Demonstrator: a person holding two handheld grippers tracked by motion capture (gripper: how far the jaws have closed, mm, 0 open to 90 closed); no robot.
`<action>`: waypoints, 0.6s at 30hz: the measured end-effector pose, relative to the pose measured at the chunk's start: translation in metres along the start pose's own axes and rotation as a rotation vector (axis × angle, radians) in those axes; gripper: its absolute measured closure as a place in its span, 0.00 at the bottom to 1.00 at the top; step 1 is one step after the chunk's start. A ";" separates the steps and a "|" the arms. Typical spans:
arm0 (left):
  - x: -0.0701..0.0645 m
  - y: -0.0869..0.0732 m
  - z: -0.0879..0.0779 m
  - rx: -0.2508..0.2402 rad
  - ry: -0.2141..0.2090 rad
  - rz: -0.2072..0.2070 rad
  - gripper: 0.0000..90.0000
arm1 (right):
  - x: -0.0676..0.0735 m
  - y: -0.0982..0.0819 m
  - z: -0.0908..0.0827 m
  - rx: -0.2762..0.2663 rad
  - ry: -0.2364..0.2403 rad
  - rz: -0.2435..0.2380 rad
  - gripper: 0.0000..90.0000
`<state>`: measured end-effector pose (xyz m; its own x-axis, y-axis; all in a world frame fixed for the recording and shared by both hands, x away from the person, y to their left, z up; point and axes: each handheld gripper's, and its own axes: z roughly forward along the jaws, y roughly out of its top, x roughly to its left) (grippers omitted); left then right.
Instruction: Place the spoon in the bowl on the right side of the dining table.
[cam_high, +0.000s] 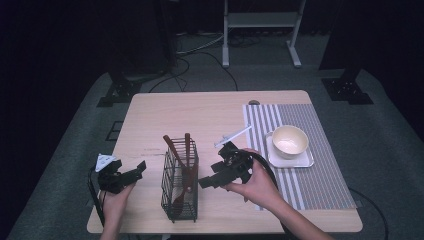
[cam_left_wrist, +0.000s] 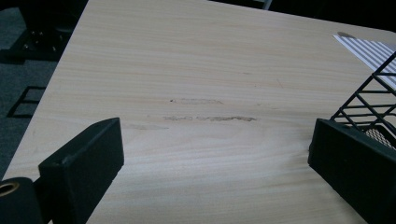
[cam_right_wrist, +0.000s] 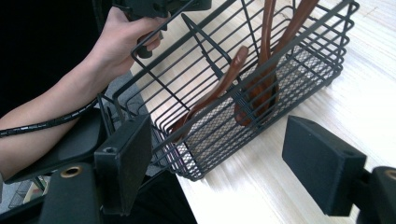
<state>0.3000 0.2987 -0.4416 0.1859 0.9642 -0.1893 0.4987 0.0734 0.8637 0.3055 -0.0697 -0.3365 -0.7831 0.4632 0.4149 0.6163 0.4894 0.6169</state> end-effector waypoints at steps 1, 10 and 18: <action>0.000 0.000 0.000 0.001 0.000 0.001 0.03 | 0.001 0.001 0.001 0.002 -0.001 -0.002 0.26; 0.000 0.000 0.001 0.001 -0.006 0.000 0.03 | 0.003 0.010 0.006 0.014 -0.007 -0.006 0.26; 0.000 0.000 0.000 0.003 -0.005 -0.001 0.03 | 0.003 0.014 0.011 0.019 -0.003 -0.002 0.28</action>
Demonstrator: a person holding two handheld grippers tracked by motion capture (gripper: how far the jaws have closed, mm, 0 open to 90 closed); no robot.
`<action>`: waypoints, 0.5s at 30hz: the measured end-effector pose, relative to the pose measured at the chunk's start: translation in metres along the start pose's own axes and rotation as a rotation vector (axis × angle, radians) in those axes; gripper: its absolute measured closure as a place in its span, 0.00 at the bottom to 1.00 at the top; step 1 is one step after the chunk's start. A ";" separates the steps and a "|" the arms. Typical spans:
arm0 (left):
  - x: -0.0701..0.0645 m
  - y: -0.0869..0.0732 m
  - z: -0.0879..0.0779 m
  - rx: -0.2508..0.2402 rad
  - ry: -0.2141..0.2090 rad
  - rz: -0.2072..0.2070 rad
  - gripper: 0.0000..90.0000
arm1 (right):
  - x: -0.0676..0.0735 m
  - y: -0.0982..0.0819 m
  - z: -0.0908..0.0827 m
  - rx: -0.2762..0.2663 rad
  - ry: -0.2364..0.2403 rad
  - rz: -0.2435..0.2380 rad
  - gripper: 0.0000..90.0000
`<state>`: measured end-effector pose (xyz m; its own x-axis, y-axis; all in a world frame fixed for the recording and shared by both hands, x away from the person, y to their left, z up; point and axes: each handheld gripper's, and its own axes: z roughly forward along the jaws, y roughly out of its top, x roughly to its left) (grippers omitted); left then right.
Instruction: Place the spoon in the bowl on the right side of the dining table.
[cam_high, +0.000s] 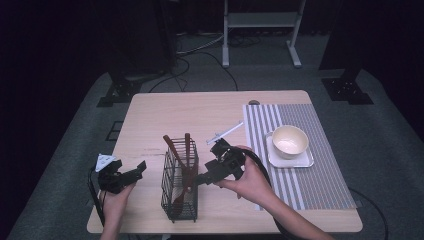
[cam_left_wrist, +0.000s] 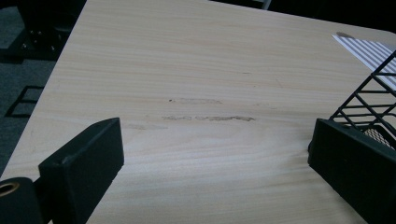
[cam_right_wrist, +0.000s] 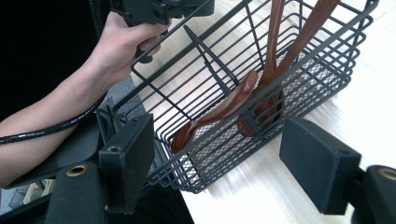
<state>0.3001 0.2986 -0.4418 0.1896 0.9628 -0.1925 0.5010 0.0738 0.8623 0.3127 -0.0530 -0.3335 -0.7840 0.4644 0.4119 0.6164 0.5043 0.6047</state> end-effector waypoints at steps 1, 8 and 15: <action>0.000 0.000 0.000 0.000 0.000 0.000 0.03 | 0.000 0.001 0.001 0.002 -0.001 -0.003 0.28; 0.001 0.000 0.000 -0.002 0.001 -0.005 0.03 | 0.003 0.007 0.005 0.007 -0.004 -0.005 0.28; 0.000 0.000 0.000 -0.004 0.002 -0.003 0.03 | 0.000 0.012 0.011 0.005 -0.023 0.001 0.36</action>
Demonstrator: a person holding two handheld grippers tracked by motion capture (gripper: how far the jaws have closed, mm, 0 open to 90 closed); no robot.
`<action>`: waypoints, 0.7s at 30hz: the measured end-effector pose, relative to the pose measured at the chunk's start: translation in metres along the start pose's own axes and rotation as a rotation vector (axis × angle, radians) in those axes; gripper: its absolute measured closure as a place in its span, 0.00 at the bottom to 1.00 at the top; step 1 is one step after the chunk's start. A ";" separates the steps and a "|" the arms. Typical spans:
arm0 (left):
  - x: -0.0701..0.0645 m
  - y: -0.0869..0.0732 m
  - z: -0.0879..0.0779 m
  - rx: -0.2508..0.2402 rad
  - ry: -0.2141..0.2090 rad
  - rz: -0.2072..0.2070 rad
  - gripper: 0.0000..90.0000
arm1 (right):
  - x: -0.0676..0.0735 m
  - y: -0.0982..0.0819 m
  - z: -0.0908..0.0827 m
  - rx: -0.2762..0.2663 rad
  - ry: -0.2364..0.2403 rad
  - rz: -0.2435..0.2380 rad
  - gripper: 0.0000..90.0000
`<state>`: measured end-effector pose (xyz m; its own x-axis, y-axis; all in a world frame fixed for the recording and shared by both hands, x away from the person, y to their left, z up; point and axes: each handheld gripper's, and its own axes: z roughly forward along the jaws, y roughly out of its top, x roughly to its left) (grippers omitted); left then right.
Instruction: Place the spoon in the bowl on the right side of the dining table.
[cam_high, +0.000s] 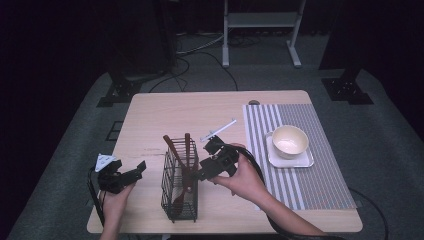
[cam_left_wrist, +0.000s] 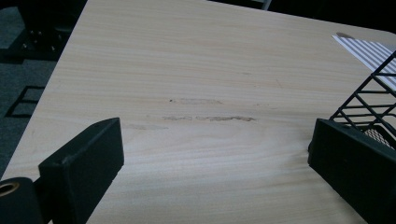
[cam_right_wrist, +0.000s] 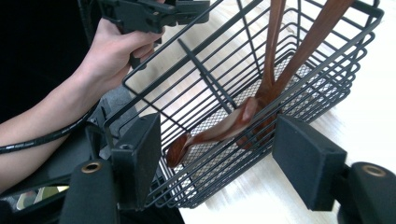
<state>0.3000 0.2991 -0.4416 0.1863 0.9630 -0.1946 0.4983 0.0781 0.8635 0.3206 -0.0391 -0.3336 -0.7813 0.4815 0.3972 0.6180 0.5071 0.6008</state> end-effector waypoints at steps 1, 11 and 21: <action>0.000 0.000 0.000 0.000 0.000 0.000 0.03 | -0.001 0.001 0.000 0.000 0.000 0.003 0.39; 0.001 0.000 0.000 0.000 0.000 -0.003 0.03 | -0.005 0.004 0.007 0.004 -0.014 0.023 0.54; 0.001 0.000 0.000 -0.004 -0.001 -0.006 0.03 | -0.009 0.006 0.013 0.009 0.013 0.048 0.76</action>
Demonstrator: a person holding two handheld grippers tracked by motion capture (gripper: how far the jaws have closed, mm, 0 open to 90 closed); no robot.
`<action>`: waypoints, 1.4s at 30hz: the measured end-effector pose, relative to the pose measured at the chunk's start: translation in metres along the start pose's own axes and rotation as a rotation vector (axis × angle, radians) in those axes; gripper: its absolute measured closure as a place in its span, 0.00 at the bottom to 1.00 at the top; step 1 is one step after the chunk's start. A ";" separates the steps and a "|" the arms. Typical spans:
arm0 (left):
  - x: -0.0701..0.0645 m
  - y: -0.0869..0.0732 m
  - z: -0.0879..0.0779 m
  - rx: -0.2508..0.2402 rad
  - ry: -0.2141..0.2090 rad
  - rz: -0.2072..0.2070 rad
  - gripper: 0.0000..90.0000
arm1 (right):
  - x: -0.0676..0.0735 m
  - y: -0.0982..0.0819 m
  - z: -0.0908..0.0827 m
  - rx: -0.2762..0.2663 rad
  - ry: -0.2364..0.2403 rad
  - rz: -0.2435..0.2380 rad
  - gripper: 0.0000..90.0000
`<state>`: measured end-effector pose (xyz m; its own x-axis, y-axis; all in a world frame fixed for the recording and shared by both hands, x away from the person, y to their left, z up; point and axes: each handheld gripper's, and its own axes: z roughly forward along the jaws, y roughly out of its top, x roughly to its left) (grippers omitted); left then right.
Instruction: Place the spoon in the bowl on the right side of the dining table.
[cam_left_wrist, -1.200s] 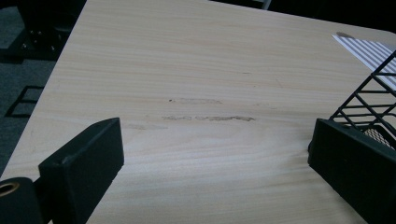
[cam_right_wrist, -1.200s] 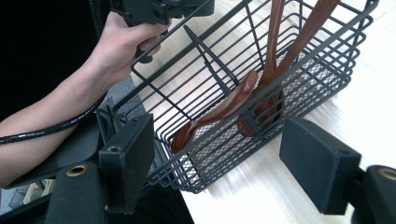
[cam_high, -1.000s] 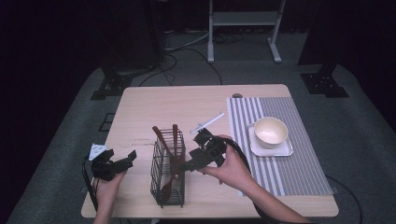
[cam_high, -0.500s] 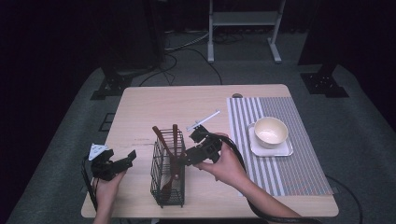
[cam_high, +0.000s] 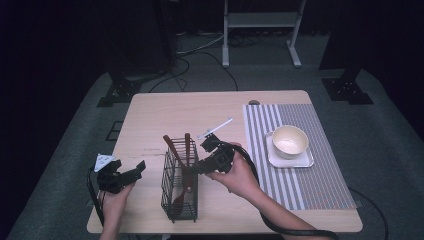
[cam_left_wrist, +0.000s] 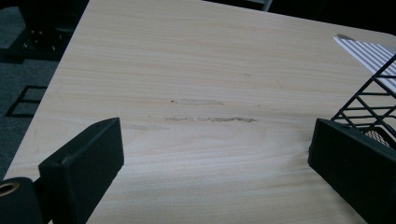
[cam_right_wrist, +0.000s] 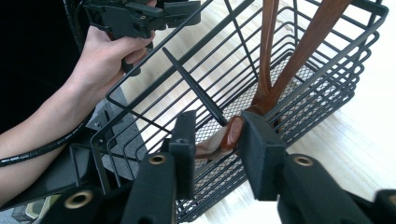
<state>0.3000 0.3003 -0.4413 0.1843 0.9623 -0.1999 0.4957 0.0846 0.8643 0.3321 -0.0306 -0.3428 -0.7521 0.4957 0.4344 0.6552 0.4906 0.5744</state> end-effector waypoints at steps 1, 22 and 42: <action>0.000 0.000 0.000 0.000 0.000 0.000 0.03 | 0.000 0.000 0.000 0.001 0.005 -0.004 0.79; 0.000 0.000 0.000 0.004 0.000 0.002 0.03 | -0.003 -0.002 -0.012 -0.041 0.041 0.018 0.92; -0.001 0.000 0.001 0.007 0.001 0.003 0.03 | 0.001 0.001 -0.047 -0.111 0.074 0.038 0.92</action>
<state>0.3004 0.2995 -0.4420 0.1848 0.9629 -0.1964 0.5007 0.0797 0.8620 0.3290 -0.0632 -0.3090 -0.7327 0.4564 0.5049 0.6745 0.3881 0.6280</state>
